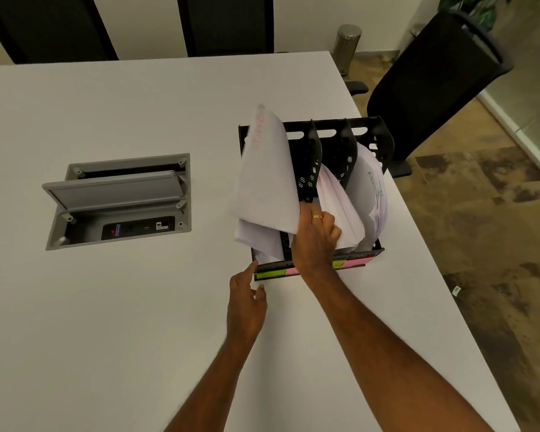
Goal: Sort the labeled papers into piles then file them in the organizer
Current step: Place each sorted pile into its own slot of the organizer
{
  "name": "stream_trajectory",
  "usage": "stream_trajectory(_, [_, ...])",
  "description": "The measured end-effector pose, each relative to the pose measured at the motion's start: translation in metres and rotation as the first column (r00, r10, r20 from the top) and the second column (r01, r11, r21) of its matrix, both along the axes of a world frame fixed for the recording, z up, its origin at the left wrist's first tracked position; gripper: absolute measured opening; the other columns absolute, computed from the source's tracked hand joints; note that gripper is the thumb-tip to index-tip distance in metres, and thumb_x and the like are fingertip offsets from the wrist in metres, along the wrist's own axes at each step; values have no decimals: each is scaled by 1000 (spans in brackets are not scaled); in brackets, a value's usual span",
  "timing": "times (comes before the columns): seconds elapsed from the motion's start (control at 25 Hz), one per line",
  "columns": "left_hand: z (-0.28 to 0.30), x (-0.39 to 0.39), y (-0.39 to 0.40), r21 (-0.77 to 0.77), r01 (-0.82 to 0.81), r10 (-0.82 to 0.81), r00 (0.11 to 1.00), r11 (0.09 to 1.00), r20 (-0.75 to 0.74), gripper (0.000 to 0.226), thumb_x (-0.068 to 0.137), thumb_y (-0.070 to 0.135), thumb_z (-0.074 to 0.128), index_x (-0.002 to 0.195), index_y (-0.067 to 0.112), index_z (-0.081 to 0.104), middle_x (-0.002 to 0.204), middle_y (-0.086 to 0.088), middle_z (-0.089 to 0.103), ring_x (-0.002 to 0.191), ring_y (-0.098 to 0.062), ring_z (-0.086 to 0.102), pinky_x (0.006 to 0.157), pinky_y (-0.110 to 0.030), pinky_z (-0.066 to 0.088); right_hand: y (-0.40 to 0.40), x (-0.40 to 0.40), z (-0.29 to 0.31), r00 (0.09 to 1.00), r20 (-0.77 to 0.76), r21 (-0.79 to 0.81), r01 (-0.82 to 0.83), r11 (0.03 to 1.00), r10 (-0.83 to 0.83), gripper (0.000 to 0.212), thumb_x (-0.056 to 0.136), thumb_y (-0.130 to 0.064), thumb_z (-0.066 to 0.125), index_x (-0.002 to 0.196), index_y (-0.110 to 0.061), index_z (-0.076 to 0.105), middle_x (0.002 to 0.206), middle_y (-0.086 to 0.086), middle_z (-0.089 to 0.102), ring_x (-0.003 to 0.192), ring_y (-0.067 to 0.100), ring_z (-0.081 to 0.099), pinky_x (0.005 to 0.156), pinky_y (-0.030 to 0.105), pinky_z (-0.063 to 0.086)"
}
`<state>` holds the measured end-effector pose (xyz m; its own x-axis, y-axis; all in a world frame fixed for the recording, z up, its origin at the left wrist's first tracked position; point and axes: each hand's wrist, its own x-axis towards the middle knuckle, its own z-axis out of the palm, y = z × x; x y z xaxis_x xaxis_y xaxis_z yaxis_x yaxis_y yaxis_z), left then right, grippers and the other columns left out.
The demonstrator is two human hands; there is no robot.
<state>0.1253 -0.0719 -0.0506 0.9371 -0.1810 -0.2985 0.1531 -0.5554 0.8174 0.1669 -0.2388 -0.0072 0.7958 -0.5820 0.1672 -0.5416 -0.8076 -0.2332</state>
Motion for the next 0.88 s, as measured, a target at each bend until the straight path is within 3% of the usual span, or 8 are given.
stream_trajectory(0.16, [-2, 2, 1, 3, -2, 2, 1000, 1000, -26, 53, 100, 12, 59, 148, 30, 44, 137, -4, 49, 94, -17, 63, 82, -25, 55, -7, -5, 1, 1000, -18, 4, 20, 1000, -20, 75, 73, -41, 83, 136, -19, 48, 134, 8, 55, 116, 28, 47, 92, 42, 40])
stream_trajectory(0.28, [-2, 4, 1, 3, 7, -7, 1000, 1000, -20, 53, 100, 11, 58, 148, 29, 45, 137, -5, 49, 90, -15, 63, 80, -23, 53, -6, -7, 4, 997, 51, 4, 55, 998, -55, 72, 76, -49, 77, 136, -19, 50, 131, 9, 58, 112, 29, 50, 85, 40, 40])
stream_trajectory(0.68, [0, 5, 1, 2, 24, -24, 1000, 1000, -2, 52, 99, 10, 59, 148, 25, 46, 140, -6, 50, 97, -21, 65, 85, -31, 57, -8, -15, 6, 1000, 5, 68, 18, 998, -18, 60, 86, -48, 70, 137, -22, 52, 134, 7, 58, 118, 28, 48, 88, 40, 38])
stream_trajectory(0.76, [1, 4, 3, 23, 45, -45, 999, 999, 18, 53, 99, 10, 59, 149, 25, 45, 140, -6, 49, 107, -22, 63, 89, -33, 57, -8, -17, 8, 999, 18, 129, -35, 991, 33, 58, 90, -48, 65, 139, -22, 51, 138, 6, 56, 122, 28, 46, 93, 42, 39])
stream_trajectory(0.88, [7, 3, 5, 155, 96, -110, 990, 983, 85, 52, 98, 12, 60, 148, 23, 48, 149, -7, 42, 133, -25, 46, 98, -38, 52, -10, -26, 13, 974, 144, 260, -208, 943, 175, 47, 100, -41, 53, 141, -19, 51, 146, 4, 51, 131, 26, 43, 104, 47, 39])
